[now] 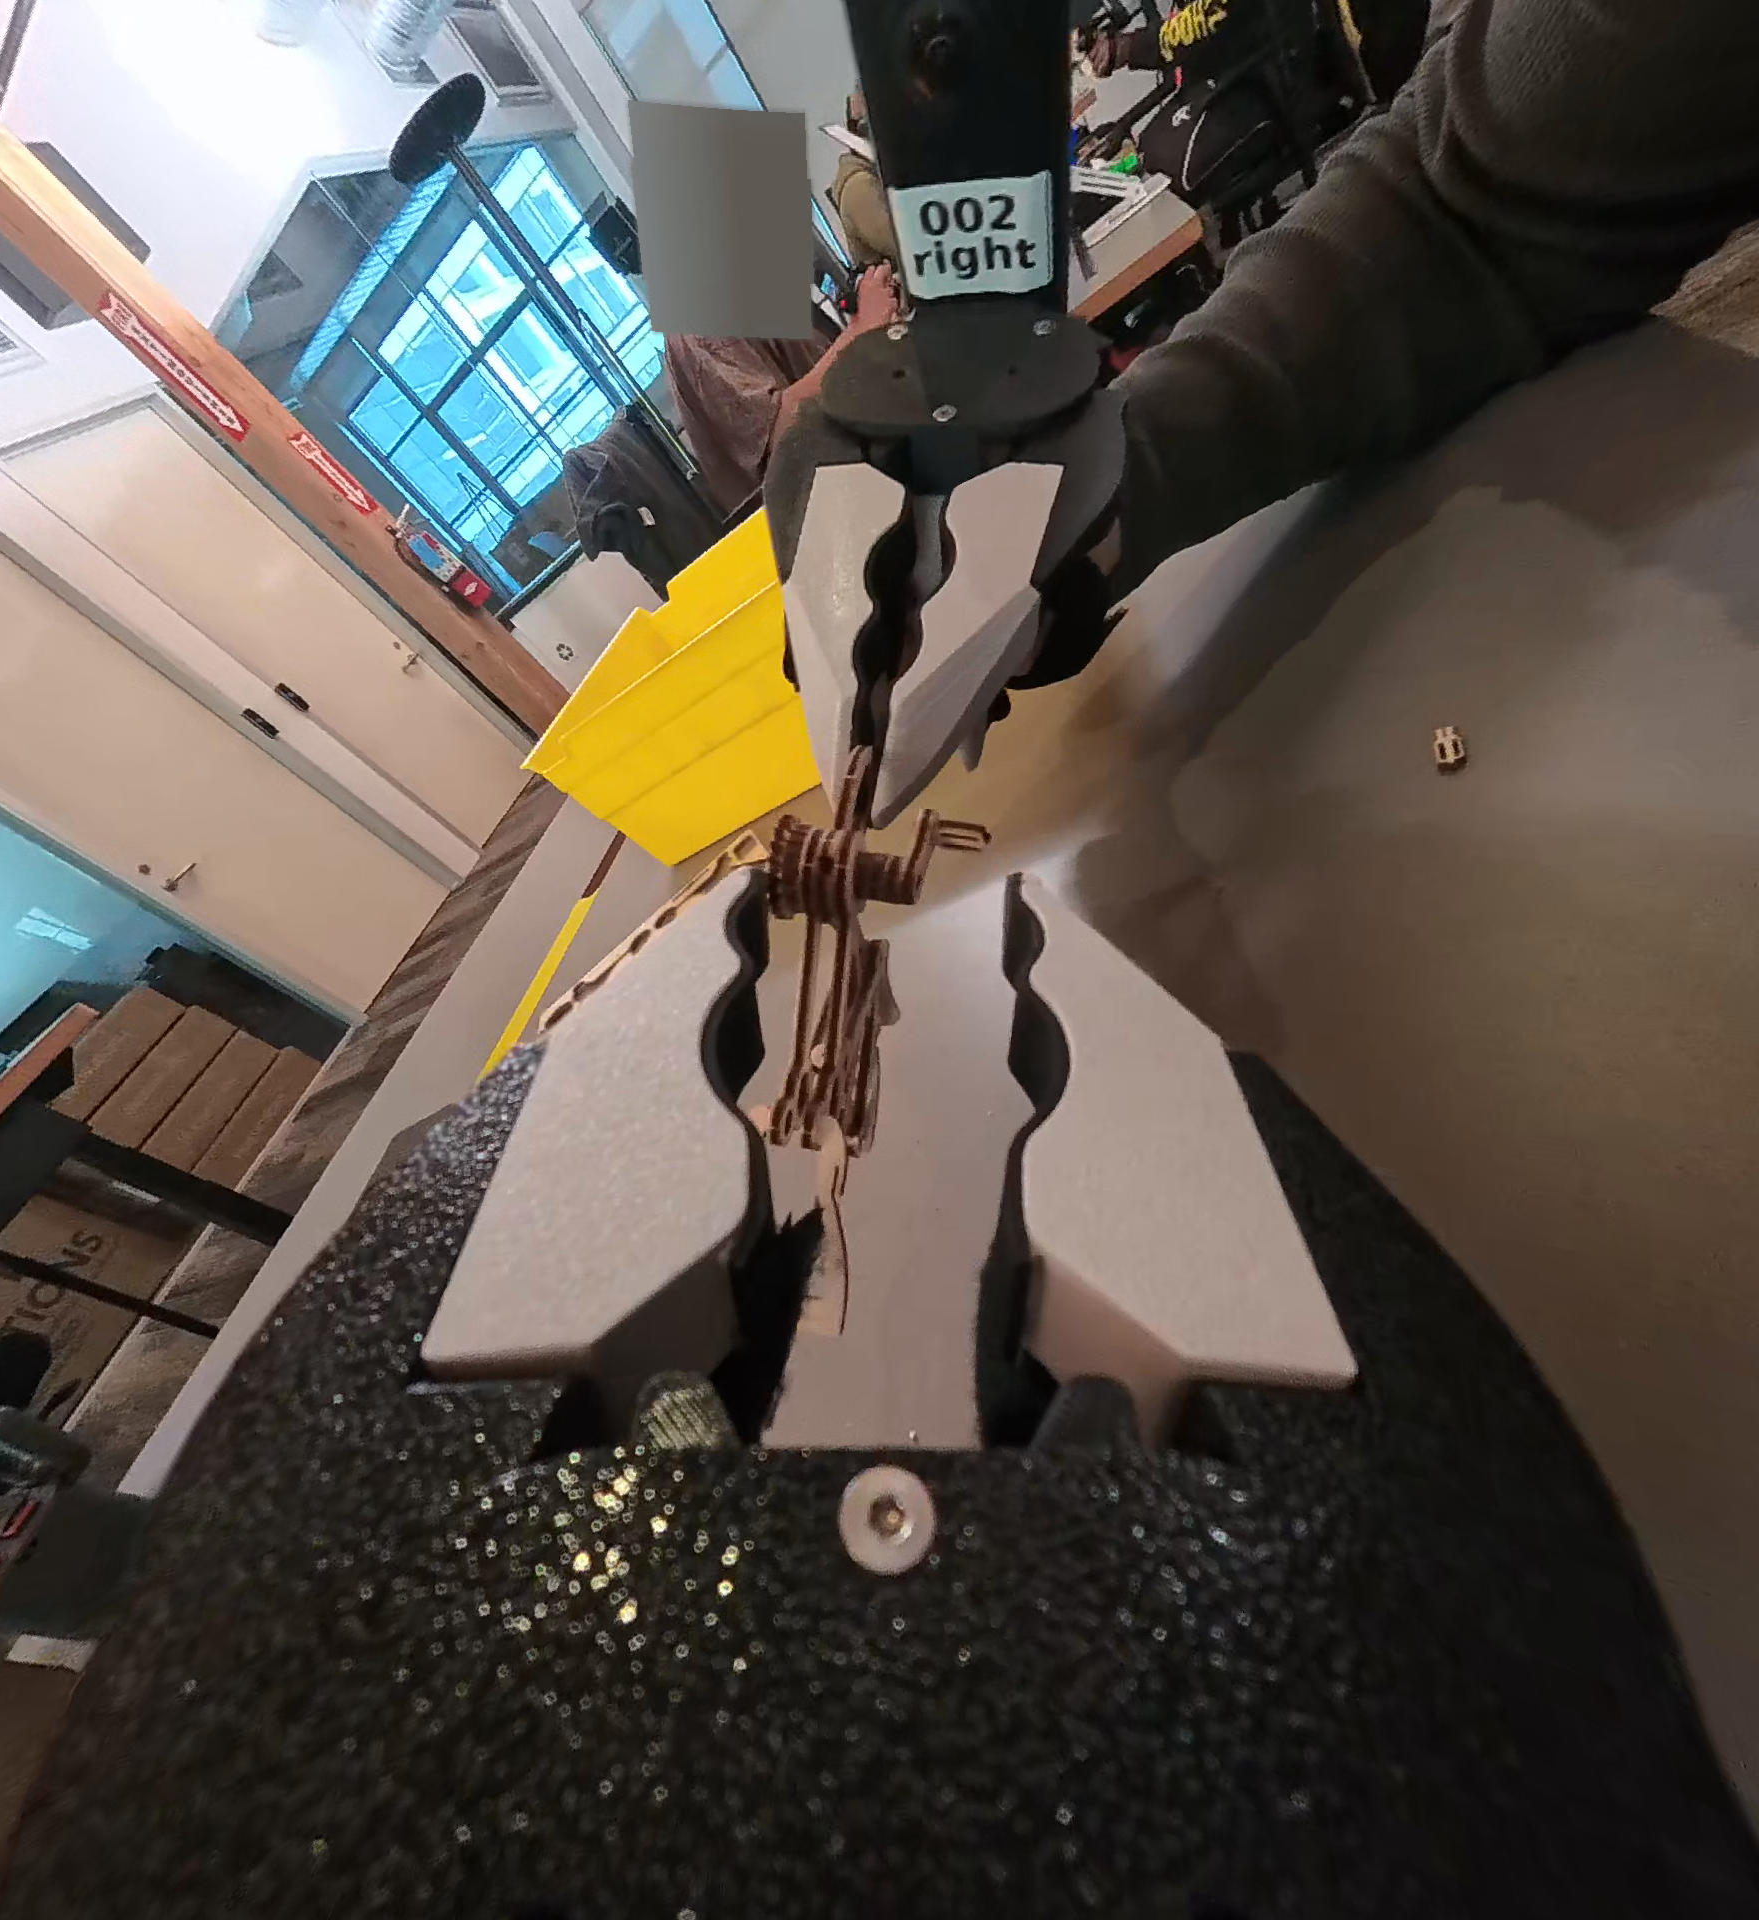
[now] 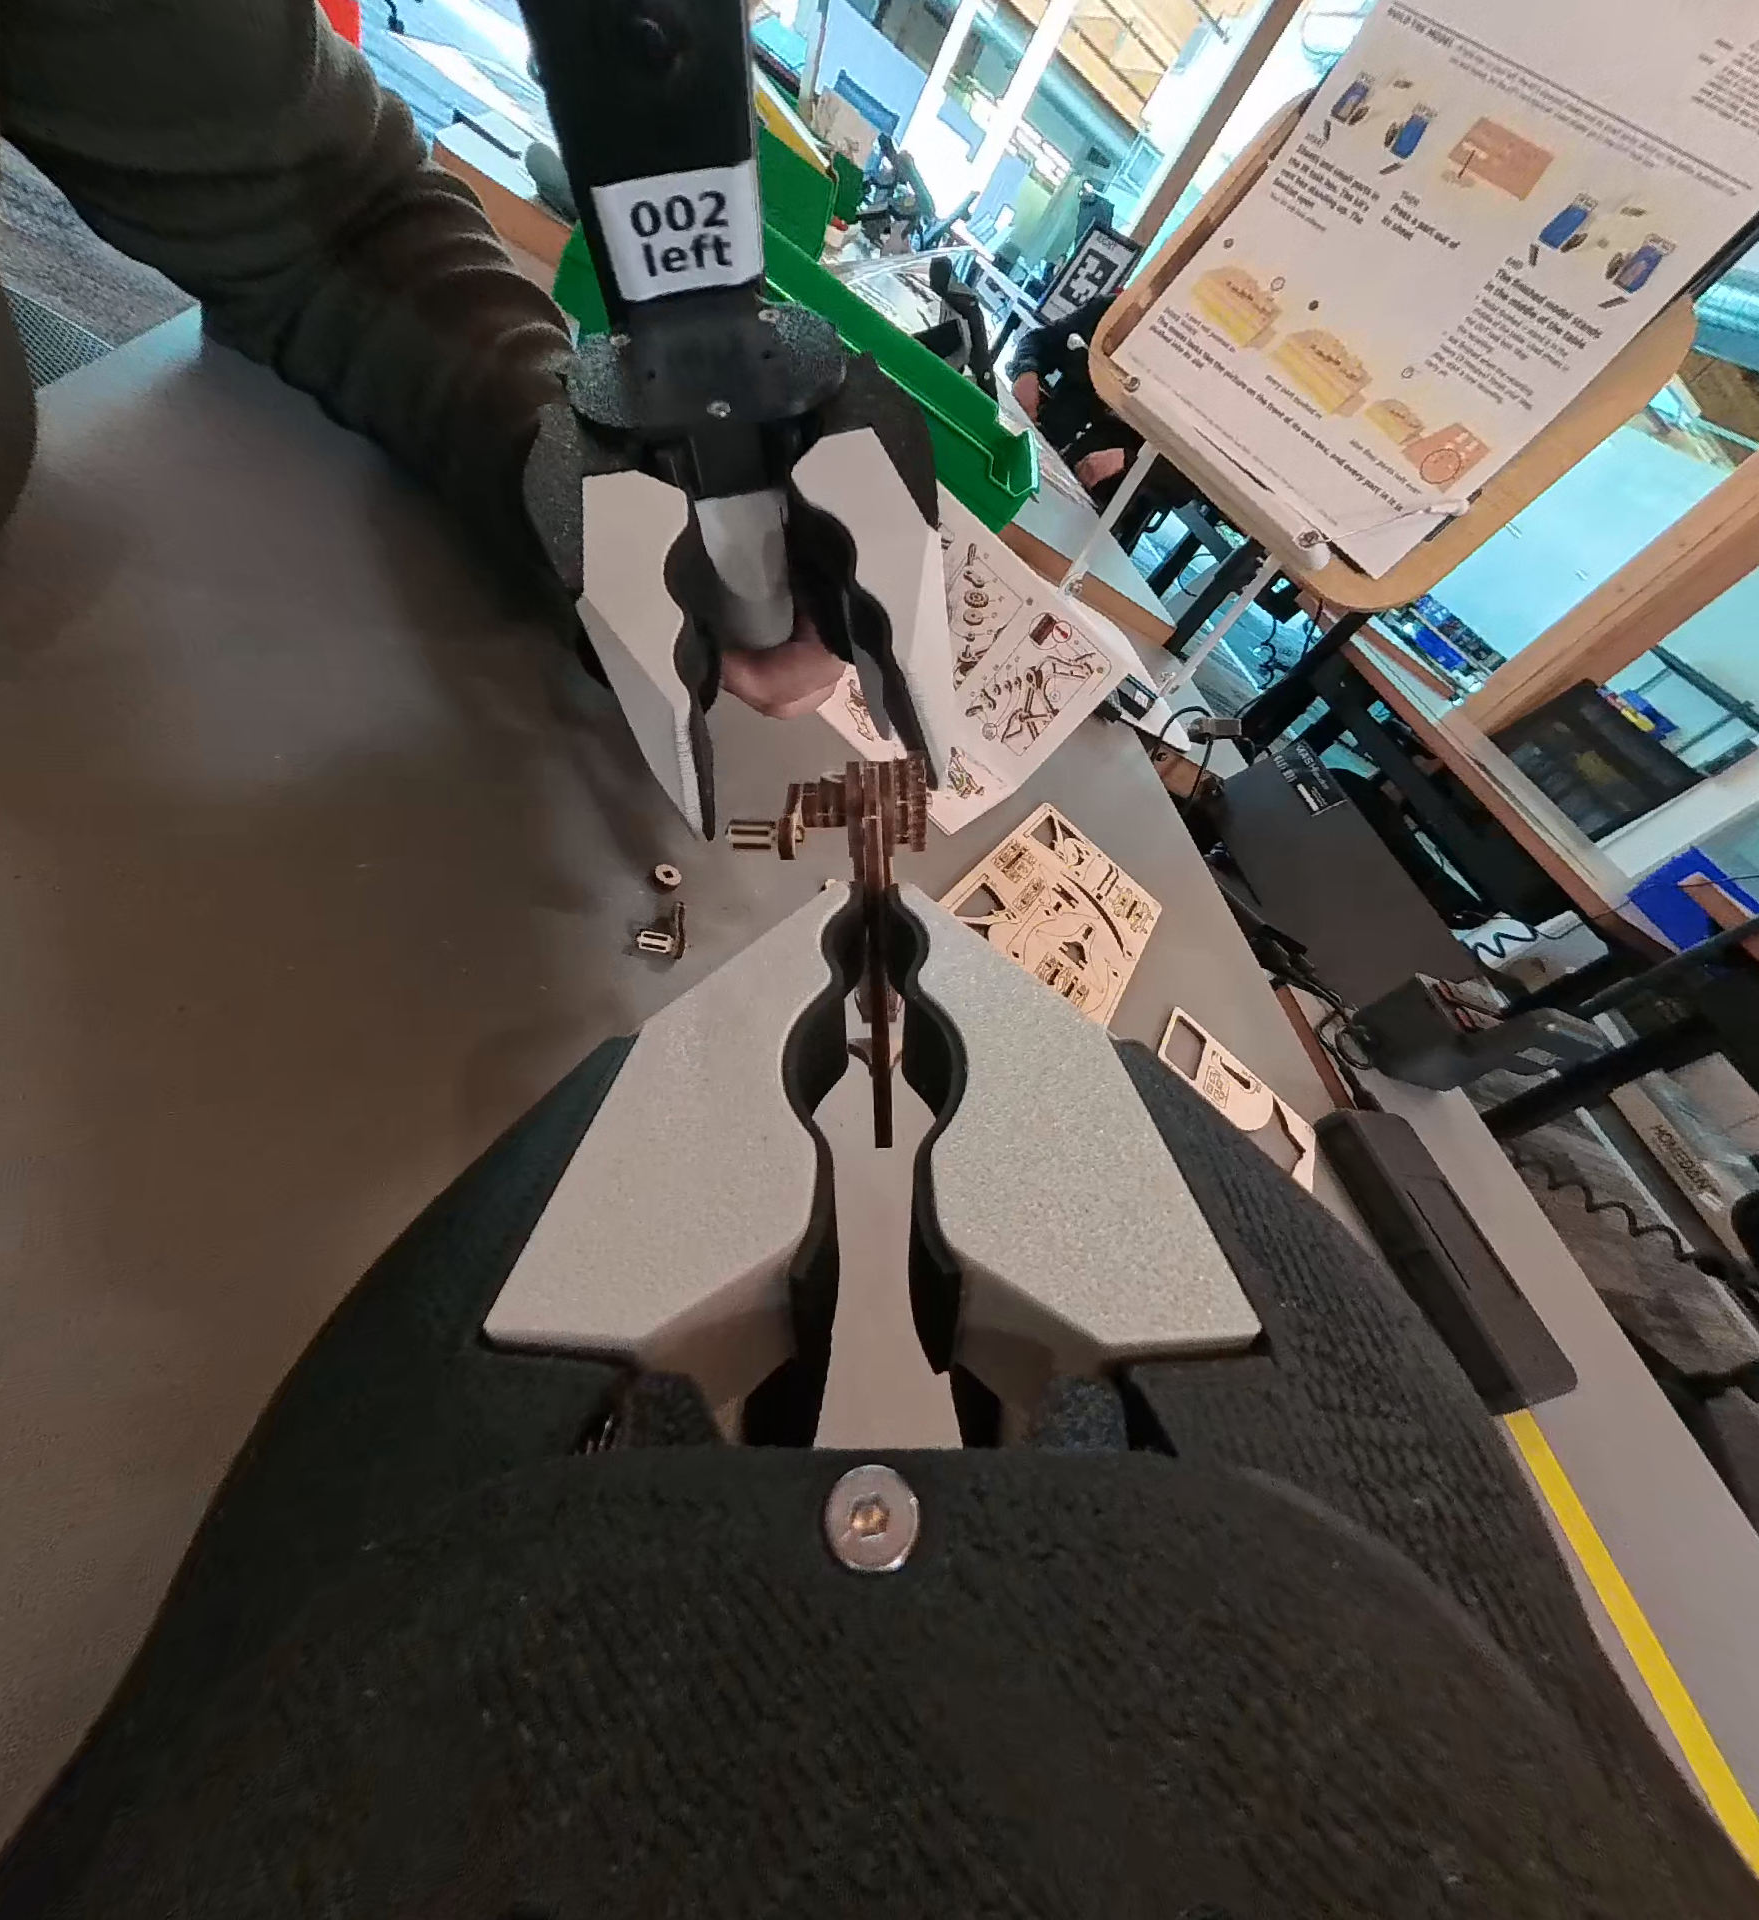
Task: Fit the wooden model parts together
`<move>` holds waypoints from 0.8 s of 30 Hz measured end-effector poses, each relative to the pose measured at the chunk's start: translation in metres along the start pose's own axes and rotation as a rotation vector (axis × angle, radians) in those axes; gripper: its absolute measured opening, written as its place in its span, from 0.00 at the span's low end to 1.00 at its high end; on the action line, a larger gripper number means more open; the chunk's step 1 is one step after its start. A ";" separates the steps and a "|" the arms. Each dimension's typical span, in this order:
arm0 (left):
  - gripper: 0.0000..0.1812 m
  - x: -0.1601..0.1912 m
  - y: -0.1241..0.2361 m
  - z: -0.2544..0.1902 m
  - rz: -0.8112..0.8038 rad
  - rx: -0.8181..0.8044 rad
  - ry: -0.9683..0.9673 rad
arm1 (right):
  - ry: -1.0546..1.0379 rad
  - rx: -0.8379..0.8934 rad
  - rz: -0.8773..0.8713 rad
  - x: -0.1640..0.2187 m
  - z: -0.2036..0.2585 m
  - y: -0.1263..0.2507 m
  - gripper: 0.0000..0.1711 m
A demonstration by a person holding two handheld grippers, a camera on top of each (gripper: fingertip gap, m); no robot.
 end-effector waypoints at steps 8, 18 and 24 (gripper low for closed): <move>0.19 0.002 0.001 0.000 0.004 0.001 -0.034 | 0.002 -0.015 0.003 0.002 0.003 0.000 0.00; 0.18 0.000 0.001 -0.003 0.002 0.003 -0.055 | -0.015 -0.051 -0.008 0.000 0.007 0.000 0.00; 0.15 0.000 0.002 -0.004 -0.005 0.014 -0.071 | -0.003 -0.067 -0.002 0.001 0.010 -0.001 0.00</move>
Point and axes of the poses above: each gripper's, where its closed fingertips meet, y back along the fingers, x out of its underside, z = x × y across the jaws, the point moved 2 cm from there along y, back along the fingers, and after that the axes turned 7 degrees about -y, right-handed, at the moved point
